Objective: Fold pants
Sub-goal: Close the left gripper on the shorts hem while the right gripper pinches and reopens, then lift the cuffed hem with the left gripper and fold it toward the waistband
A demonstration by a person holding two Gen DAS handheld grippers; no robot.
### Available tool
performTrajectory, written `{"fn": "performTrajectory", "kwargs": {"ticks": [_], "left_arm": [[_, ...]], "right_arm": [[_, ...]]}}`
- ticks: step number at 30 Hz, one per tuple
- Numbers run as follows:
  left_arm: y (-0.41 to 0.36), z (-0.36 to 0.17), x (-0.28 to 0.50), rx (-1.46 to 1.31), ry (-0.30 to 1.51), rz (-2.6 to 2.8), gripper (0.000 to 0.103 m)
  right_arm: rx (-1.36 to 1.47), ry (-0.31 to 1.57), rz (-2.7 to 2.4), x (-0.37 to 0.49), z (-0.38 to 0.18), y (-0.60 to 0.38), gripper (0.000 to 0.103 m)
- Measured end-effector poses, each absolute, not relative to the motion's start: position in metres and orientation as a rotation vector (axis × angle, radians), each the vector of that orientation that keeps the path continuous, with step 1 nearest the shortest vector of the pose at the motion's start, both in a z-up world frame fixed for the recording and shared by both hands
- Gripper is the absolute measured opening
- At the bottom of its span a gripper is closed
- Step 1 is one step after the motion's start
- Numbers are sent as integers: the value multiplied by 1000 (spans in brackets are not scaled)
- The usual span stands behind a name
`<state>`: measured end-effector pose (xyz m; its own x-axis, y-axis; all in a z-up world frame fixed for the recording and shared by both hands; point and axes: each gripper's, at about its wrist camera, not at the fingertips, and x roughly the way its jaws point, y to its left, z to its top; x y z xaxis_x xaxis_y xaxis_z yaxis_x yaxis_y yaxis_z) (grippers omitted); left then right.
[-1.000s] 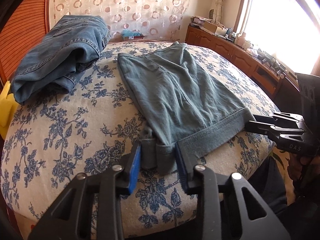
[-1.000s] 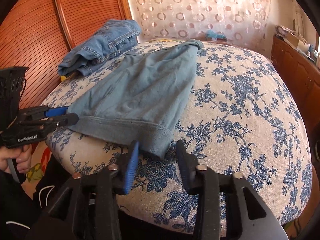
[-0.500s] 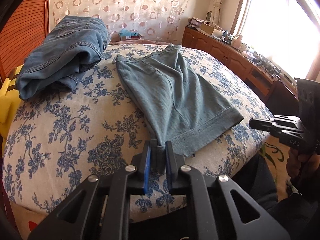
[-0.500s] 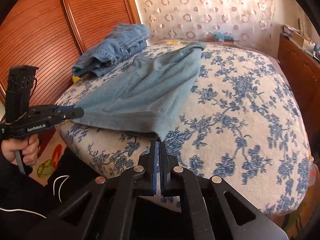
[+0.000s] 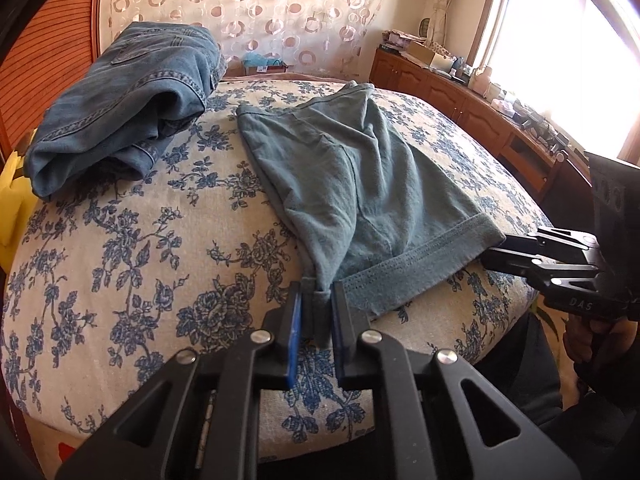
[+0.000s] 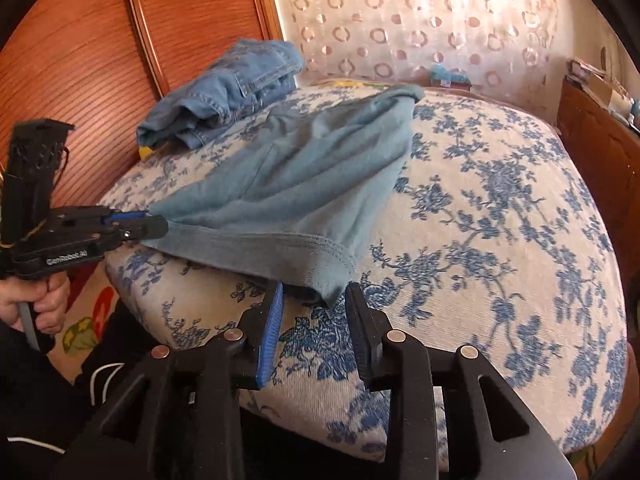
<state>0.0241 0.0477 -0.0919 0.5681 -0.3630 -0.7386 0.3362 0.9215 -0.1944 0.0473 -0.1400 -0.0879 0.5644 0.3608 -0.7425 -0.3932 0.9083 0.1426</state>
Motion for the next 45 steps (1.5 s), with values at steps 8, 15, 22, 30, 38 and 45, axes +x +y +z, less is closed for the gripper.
{"fn": "performTrajectory", "kwargs": {"ticks": [8,15,22,30,38,45], "left_arm": [[51,-84,14,-47,867,-446,10],[53,-73,-4,-58,875,-470,9],[48,-69,-2,-59,882,-473,10],[44,-44,35,-35,815,-455,10],[45,-26,94,-25,778,-432,10],[47,-25,159,-24,796,-411,10]], "right_arm": [[-20,835,477,39,-78,-146,2],[-10,816,511,18,-60,-151,1],[1,797,506,18,-50,-153,1],[44,737,486,52,-32,-158,1],[48,691,479,103,-15,-160,1],[44,702,470,160,-12,-161,1]]}}
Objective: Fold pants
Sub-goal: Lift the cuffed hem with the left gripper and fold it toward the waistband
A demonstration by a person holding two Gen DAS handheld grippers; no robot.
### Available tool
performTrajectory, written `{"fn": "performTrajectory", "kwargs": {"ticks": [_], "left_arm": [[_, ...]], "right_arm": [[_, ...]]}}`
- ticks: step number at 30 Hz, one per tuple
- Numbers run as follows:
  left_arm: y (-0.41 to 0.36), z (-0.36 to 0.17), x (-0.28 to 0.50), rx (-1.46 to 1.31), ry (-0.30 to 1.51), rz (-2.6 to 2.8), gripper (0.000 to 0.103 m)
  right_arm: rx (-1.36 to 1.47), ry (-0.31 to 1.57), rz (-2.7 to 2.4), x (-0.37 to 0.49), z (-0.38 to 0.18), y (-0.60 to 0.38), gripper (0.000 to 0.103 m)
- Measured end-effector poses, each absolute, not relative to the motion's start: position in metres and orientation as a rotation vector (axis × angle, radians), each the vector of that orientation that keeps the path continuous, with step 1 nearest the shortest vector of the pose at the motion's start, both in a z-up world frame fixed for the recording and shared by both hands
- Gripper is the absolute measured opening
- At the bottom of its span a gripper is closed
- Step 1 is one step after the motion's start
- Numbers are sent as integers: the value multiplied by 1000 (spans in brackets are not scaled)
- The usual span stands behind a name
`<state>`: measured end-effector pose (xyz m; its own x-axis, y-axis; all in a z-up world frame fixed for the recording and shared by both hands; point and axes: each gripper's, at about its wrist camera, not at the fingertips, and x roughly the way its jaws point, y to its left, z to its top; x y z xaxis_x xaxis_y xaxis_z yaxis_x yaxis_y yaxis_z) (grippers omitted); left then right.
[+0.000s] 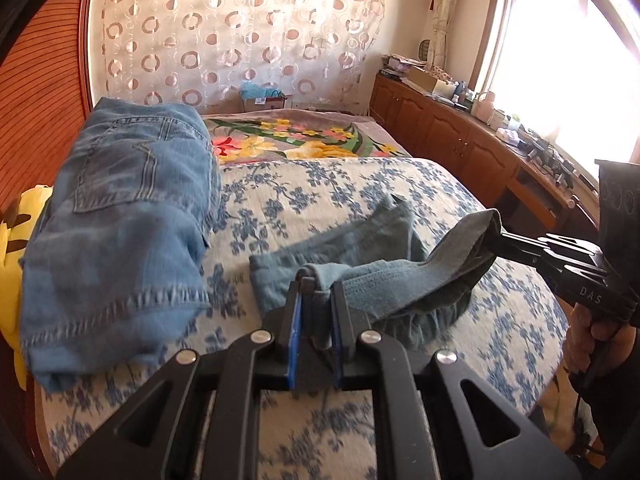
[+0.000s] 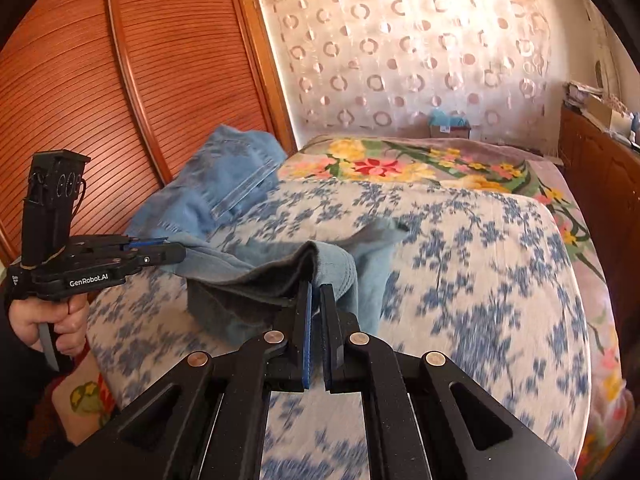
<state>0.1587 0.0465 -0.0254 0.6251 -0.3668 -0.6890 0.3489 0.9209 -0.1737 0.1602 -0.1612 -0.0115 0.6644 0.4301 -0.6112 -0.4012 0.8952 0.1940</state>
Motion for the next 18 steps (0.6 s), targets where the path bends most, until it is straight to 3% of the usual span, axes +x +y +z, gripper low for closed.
{"fn": "performTrajectory", "kwargs": {"ticks": [11,15,18], "left_arm": [[43,-43,214,-23,851,-386,11],[47,-48,224,-50,871,-375,16],[48,-46,225,-51,864,-385,24]], "right_arm": [[62,773,475,228,-30,-160,1],[66,765,456,240,-30,-164,2],[59,748,444,241,-27,-169,12]]}}
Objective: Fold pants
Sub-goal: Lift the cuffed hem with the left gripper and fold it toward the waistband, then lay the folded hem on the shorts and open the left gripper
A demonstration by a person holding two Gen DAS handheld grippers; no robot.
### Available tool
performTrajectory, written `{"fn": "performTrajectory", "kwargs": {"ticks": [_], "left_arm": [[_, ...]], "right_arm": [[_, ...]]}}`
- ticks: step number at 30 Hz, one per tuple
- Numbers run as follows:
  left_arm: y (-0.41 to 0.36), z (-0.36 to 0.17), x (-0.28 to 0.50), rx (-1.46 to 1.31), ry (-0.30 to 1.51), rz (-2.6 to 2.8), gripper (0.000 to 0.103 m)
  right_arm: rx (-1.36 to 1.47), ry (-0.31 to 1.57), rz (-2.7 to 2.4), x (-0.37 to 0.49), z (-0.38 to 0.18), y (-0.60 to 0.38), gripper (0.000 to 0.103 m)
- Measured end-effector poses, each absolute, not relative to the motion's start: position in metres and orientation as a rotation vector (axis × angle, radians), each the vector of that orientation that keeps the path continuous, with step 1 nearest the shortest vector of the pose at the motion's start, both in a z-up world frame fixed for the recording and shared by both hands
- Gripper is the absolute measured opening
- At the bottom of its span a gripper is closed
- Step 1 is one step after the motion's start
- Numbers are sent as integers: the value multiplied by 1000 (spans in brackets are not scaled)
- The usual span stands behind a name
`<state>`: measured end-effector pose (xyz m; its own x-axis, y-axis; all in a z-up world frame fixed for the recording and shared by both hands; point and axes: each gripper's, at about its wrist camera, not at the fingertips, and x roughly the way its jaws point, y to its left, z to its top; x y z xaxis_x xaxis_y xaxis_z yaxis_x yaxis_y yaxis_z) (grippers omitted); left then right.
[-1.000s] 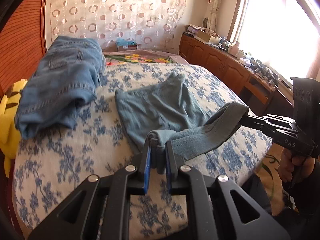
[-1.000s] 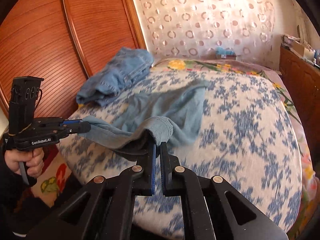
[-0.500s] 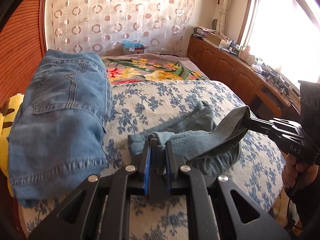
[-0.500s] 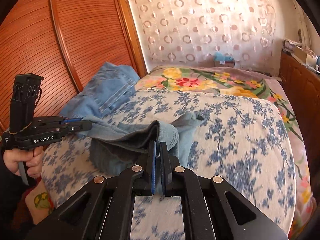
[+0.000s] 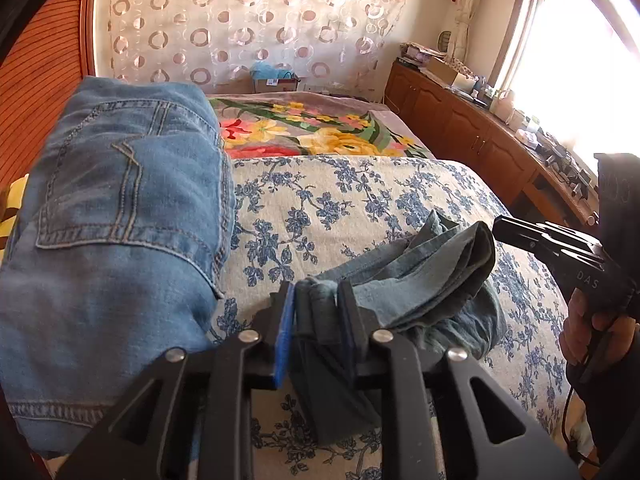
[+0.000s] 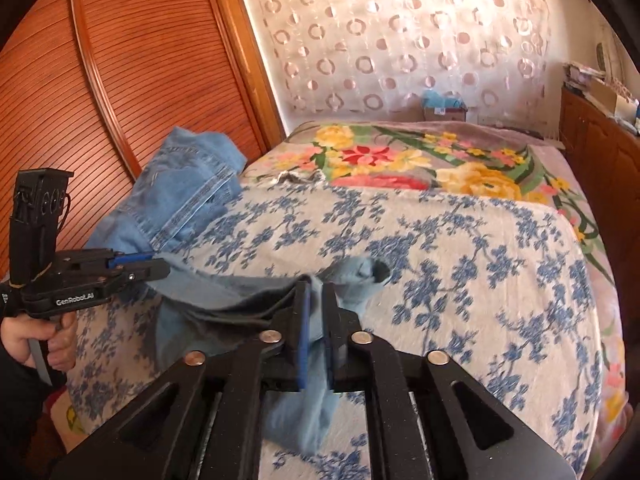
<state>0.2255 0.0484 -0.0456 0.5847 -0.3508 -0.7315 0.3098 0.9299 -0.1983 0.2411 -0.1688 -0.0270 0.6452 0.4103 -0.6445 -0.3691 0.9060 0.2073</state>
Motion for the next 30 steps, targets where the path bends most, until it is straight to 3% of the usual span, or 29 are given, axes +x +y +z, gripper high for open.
{"fn": "performTrajectory", "kwargs": {"ticks": [5,13,16,18,30], "left_arm": [[48,-35,219,-29,829,-407,44],[44,-39,213,7,841,-437,49],[40,-43,212,24,840,-439,55],[38,-45,211,33,835,-437,67],[31,-48,210,57,820,-412,73]], "right_arm": [[27,754,444,234,-30,-174,18],[-17,812,486,232,-49,-159,27],[-35,820,485,237,-54,-152,32],[-39,820,484,241,-54,-150,33],[-56,772,382,271,-47,-157,33]]}}
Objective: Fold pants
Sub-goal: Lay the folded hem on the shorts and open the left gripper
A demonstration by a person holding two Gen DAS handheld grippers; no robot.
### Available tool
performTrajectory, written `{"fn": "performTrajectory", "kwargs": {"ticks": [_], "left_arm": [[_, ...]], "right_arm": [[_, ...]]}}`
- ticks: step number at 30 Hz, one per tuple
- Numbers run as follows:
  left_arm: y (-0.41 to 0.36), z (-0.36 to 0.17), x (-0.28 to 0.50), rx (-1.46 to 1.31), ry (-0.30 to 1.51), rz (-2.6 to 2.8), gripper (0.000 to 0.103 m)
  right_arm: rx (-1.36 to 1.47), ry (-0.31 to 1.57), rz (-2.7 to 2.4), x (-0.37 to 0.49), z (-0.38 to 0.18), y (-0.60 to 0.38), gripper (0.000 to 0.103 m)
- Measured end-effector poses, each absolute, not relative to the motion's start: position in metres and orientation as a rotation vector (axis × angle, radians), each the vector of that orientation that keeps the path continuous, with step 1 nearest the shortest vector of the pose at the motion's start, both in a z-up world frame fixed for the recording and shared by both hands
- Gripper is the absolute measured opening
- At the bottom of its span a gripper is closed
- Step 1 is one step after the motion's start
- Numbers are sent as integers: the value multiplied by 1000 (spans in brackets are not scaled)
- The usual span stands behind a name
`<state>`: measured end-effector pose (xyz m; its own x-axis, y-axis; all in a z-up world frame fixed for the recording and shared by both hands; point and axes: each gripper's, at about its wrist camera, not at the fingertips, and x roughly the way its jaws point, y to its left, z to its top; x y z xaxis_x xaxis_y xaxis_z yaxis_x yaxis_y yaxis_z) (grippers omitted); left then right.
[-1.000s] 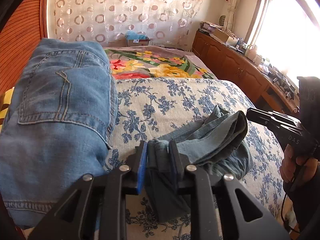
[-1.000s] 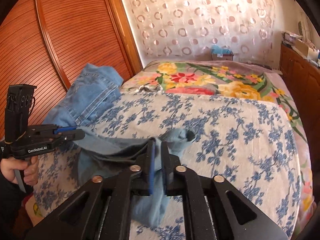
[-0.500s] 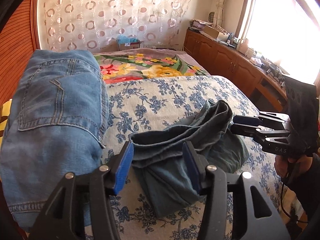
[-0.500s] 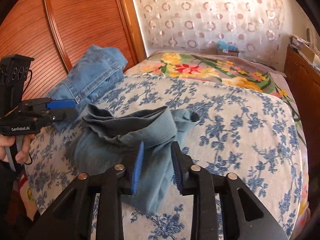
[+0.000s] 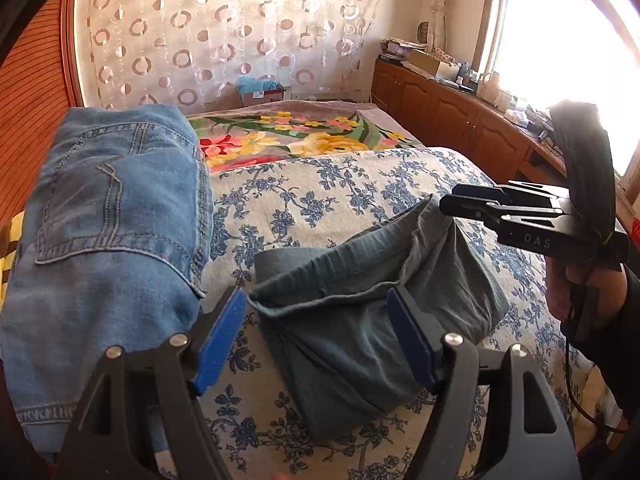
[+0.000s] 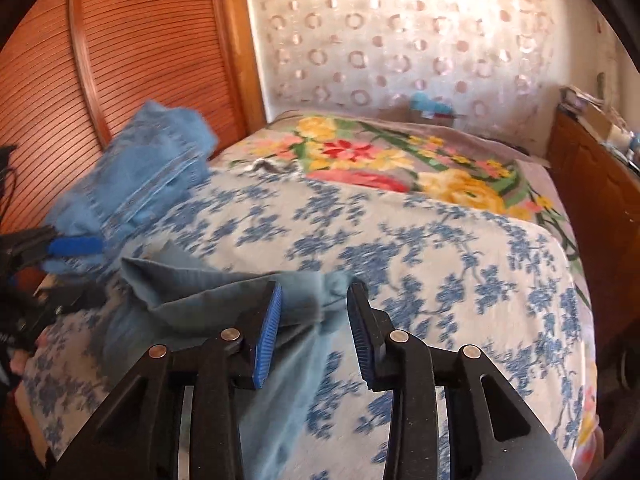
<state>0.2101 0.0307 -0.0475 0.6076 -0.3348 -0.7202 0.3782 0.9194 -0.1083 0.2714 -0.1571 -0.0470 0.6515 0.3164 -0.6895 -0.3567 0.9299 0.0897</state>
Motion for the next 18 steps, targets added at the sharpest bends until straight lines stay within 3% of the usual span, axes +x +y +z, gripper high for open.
{"fn": "performTrajectory", "kwargs": {"ticks": [18], "left_arm": [[34,-70,173,4,868,-469,73]], "right_arm": [[17,887,466,192,-70,-174,33]]}}
